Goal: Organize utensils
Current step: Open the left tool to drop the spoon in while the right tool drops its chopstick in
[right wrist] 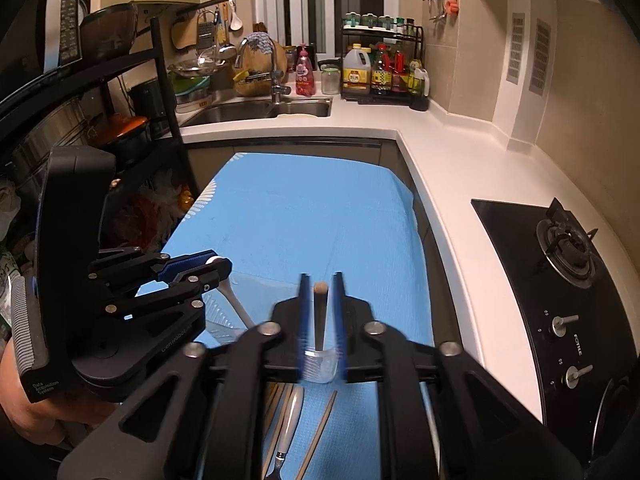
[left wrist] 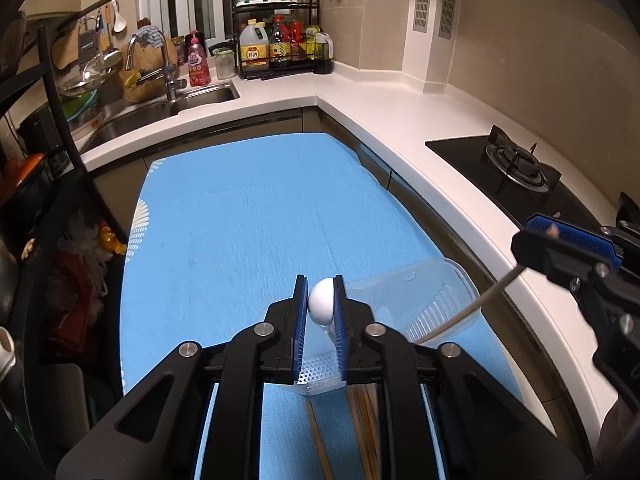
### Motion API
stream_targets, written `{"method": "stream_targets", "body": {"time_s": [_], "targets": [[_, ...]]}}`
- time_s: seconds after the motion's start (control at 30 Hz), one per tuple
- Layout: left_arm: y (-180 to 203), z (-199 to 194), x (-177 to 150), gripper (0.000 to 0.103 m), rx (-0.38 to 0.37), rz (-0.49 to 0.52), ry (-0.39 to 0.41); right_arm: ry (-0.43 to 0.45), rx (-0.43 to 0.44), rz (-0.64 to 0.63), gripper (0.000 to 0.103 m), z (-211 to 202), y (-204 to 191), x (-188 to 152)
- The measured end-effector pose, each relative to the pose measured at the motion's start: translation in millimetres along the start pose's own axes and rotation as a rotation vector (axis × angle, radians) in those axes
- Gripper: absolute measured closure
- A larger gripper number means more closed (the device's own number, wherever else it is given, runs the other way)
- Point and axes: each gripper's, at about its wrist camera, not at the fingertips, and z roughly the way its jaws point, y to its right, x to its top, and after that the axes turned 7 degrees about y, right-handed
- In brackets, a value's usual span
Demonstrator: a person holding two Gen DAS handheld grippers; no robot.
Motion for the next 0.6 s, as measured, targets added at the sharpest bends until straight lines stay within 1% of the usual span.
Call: {"method": "stream_targets", "body": {"time_s": [0.03, 0.07, 0.13, 0.23, 0.33, 0.4, 0.5, 0.6], "targets": [[-0.9, -4.7, 0.5, 0.067, 0.004, -0.007, 0.019, 0.017, -0.008, -0.004, 0.069, -5.0, 0.1, -0.1], [-1.2, -10.0, 1.0, 0.058, 0.009, -0.008, 0.042, 0.031, -0.014, -0.013, 0.068, -9.8, 0.0, 0.0], [0.2, -24.7, 2.2, 0.058, 0.021, -0.011, 0.097, 0.07, -0.026, -0.024, 0.062, -22.4, -0.5, -0.8], [4.9, -49.1, -3.1, 0.058, 0.035, -0.032, 0.168, 0.126, -0.025, -0.004, 0.061, -44.4, 1.0, -6.5], [12.7, -77.4, -18.8, 0.058, 0.049, -0.034, 0.241, 0.19, -0.035, -0.002, 0.061, -69.9, -3.4, -21.0], [18.2, -93.1, -31.6, 0.058, 0.049, -0.027, 0.278, 0.226, -0.042, -0.002, 0.06, -86.2, -7.1, -37.2], [22.8, -113.5, -58.1, 0.059, 0.053, -0.035, 0.325, 0.254, -0.04, 0.031, 0.06, -103.4, -9.4, -68.3], [29.4, -123.1, -88.6, 0.066, 0.06, -0.026, 0.335, 0.258, -0.039, 0.082, 0.06, -113.5, -9.6, -104.7]]}}
